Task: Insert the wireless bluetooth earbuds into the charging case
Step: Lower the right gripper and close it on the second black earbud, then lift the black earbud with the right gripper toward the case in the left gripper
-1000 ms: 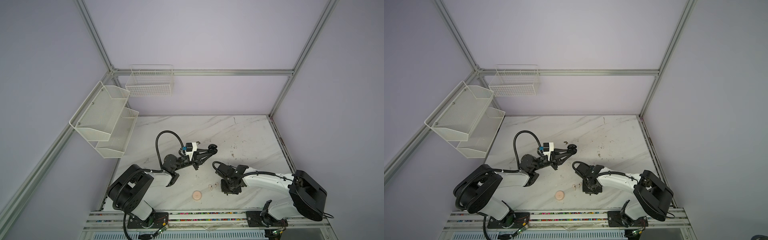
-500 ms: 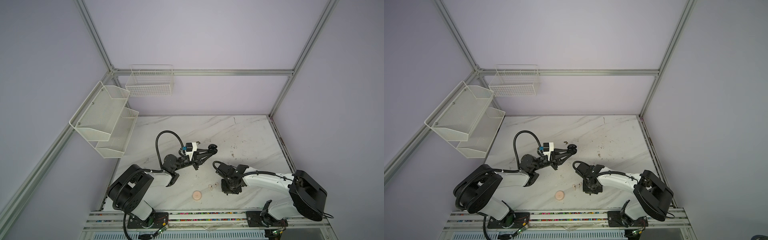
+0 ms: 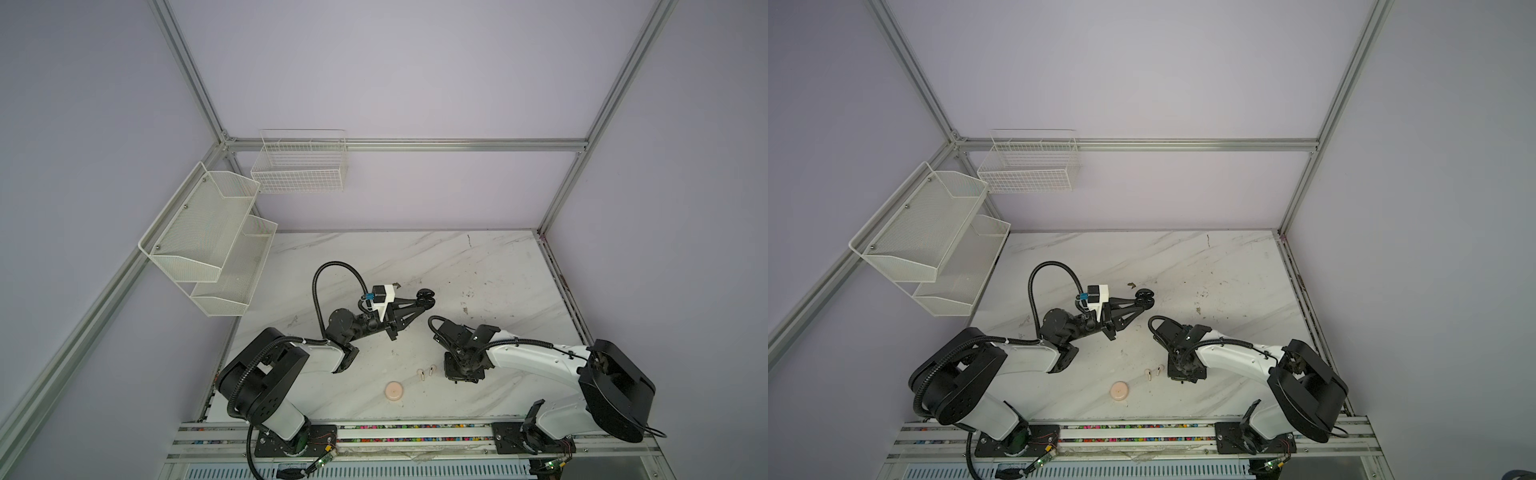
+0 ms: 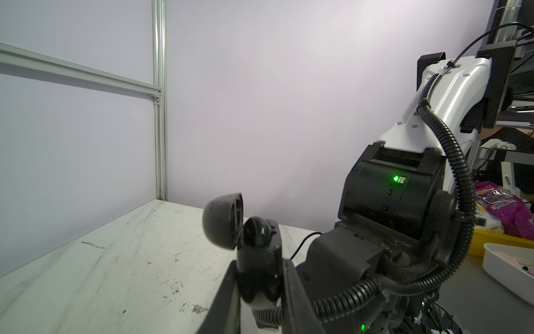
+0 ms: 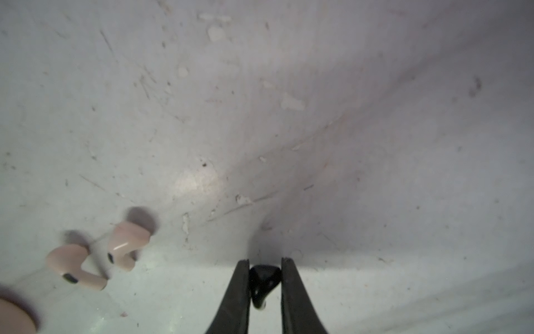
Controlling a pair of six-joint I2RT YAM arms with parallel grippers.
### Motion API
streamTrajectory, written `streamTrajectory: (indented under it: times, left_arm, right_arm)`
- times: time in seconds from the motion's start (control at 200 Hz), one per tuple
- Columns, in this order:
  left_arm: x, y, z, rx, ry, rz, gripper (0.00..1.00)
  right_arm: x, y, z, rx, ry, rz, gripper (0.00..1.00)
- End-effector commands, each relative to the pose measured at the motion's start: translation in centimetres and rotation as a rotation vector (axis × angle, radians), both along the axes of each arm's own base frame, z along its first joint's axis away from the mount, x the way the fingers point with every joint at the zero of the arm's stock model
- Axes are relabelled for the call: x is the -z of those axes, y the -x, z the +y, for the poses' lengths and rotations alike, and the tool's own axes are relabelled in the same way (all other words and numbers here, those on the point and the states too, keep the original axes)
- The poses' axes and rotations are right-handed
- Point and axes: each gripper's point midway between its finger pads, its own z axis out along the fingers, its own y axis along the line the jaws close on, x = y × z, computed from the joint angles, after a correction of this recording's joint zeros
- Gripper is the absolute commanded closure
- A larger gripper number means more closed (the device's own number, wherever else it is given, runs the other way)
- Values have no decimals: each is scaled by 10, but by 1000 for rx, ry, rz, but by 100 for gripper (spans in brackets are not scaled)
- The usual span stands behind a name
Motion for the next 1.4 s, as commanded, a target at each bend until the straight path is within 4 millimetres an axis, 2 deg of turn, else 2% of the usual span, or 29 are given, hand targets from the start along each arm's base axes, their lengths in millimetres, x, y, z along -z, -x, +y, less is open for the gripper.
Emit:
streamTrajectory:
  times: [0.0,0.215,0.235,0.47,0.62,0.78,0.965,1.21,1.395]
  left_arm:
    - [-9,3,3,-7,39,-29,100]
    - [-11,-6,2,-37,51,-26,100]
    - [-12,-7,2,-41,53,-27,100]
    - [-19,-20,-1,-75,74,-31,100]
    - [-20,-27,-2,-92,84,-23,100]
    - [-22,-31,-2,-112,91,-27,100]
    - [-25,-35,-3,-121,97,-29,100]
    - [-32,-33,-10,-89,87,-96,100]
    - [-39,-38,-16,-73,98,-115,100]
  right_arm:
    - [-19,-19,-7,14,15,-80,82]
    - [-49,-58,-17,39,31,-195,82]
    - [-60,-63,-17,43,12,-224,82]
    - [-117,-102,-19,44,2,-366,82]
    - [-149,-120,-16,39,0,-446,82]
    - [-183,-133,-14,39,-9,-532,83]
    - [-233,-148,-3,-4,-64,-657,84]
    - [-292,-151,11,-59,-184,-806,84]
    - [-318,-148,26,-113,-280,-870,83]
